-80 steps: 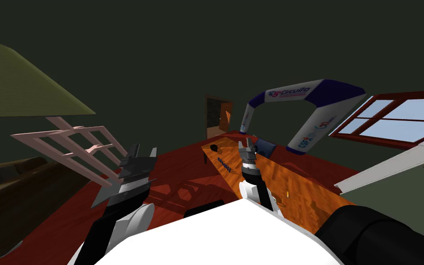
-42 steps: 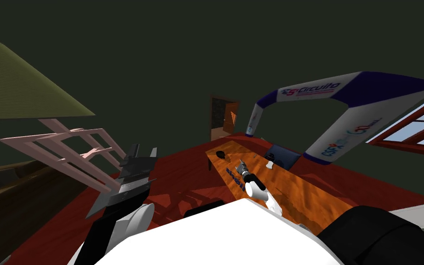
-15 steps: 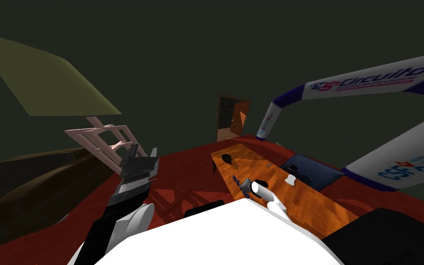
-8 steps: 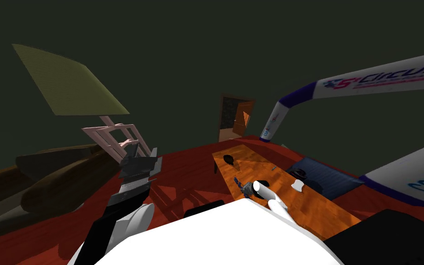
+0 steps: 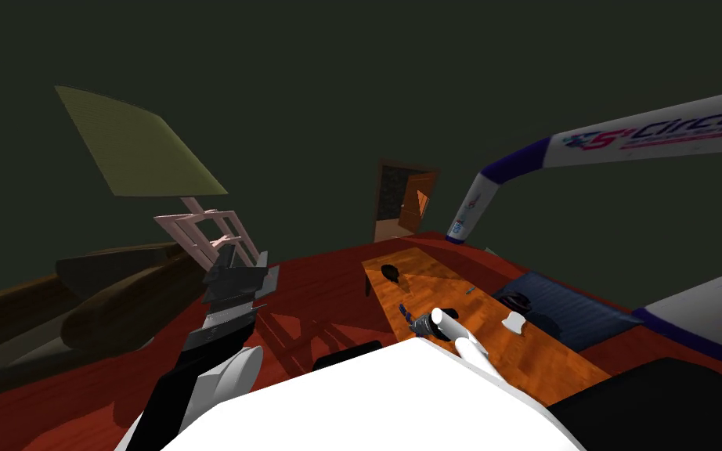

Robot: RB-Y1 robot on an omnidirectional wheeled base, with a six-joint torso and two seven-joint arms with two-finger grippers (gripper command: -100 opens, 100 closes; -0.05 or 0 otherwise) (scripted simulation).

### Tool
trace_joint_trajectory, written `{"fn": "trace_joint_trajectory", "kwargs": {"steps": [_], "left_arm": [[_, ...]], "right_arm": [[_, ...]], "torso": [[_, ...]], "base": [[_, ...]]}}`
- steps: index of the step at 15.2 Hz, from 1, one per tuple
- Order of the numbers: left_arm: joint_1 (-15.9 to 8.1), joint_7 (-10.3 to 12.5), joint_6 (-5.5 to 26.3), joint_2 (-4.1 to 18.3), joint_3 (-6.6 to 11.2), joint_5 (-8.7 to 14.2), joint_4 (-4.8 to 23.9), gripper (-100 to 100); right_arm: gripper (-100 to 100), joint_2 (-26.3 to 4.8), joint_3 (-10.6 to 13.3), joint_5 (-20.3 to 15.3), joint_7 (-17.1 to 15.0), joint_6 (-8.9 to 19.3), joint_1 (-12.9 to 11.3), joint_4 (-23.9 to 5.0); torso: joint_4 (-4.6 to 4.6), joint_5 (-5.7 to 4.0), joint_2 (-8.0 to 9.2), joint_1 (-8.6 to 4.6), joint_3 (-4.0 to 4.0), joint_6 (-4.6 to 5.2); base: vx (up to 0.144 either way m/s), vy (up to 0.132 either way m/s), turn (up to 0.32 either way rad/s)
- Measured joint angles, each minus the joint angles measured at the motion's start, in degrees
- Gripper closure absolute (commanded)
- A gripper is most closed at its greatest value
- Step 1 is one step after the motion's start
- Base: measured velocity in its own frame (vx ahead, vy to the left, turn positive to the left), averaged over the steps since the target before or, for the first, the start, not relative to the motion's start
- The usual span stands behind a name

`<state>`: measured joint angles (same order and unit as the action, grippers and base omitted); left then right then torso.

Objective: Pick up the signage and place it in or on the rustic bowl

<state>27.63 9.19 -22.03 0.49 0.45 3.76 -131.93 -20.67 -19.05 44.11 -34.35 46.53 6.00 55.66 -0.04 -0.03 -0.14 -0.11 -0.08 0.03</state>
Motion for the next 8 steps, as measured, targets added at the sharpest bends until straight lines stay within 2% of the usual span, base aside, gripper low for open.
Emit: {"fn": "trace_joint_trajectory", "kwargs": {"steps": [3, 4, 8], "left_arm": [[0.0, 0.0, 0.0, 0.0, 0.0, 0.0, 0.0, 0], [0.0, 0.0, 0.0, 0.0, 0.0, 0.0, 0.0, 0], [-0.01, 0.0, 0.0, -0.01, -0.01, 0.0, 0.0, 0]], "right_arm": [[-100, 2.73, -1.09, -2.09, 1.81, -1.33, -0.38, -0.96], [100, 2.89, -1.17, -2.19, 2.13, -1.56, -0.48, -1.21], [100, 2.96, -1.14, -2.14, 2.12, -1.5, -0.49, -1.18]], "torso": [[-0.04, -0.01, -0.19, -0.05, -0.11, -0.01], [-0.03, 0.0, -0.14, 0.0, -0.09, -0.02], [-0.01, 0.0, 0.02, 0.0, -0.01, -0.03]], "base": [[0.07, -0.044, -0.061], [0.018, -0.01, 0.003], [0.002, -0.001, 0.0]]}}
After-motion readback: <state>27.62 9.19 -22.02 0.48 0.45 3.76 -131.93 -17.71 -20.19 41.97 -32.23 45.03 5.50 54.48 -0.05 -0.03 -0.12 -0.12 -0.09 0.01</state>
